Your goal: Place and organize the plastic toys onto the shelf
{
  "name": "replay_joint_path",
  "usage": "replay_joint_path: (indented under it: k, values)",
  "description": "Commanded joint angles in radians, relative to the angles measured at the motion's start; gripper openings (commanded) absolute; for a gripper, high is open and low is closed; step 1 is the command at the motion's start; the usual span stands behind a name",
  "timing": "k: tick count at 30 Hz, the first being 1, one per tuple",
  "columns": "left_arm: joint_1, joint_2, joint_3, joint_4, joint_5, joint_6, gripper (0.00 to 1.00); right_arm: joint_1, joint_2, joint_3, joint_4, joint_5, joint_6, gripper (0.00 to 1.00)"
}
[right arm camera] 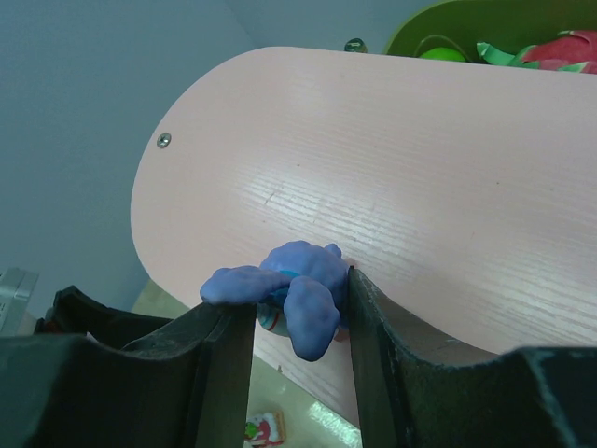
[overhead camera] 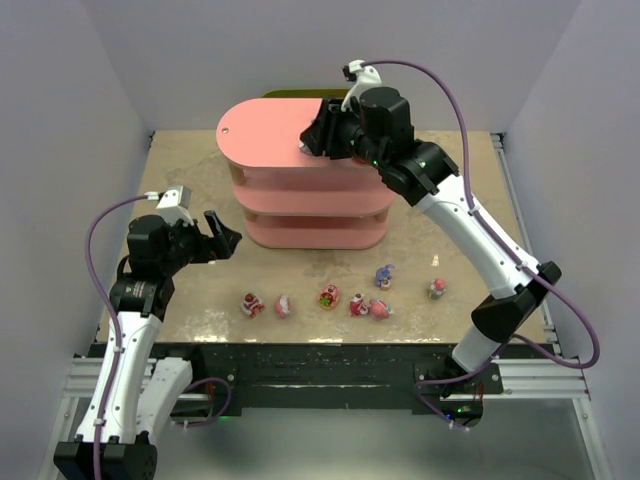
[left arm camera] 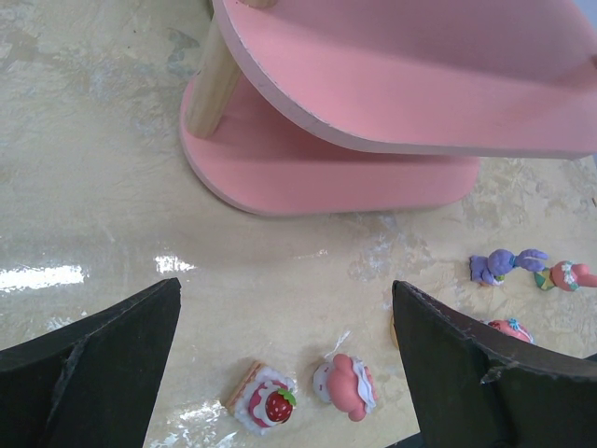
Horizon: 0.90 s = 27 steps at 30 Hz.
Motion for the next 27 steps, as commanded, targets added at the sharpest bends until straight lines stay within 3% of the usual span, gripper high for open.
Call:
replay_joint_path:
  k: [1, 9, 27]
  values:
    - [-0.006, -0.013, -0.012, 0.018, -0.010, -0.002, 0.99, 0.005, -0.020, 0.031, -0.053, -0.039, 0.013, 0.48]
    - [-0.006, -0.011, -0.017, 0.021, -0.010, -0.002, 0.99, 0.004, 0.001, 0.068, -0.063, 0.004, 0.008, 0.57]
    - [-0.006, -0.022, -0.018, 0.015, -0.022, 0.001, 1.00, 0.001, -0.004, 0.079, -0.029, 0.031, 0.042, 0.60]
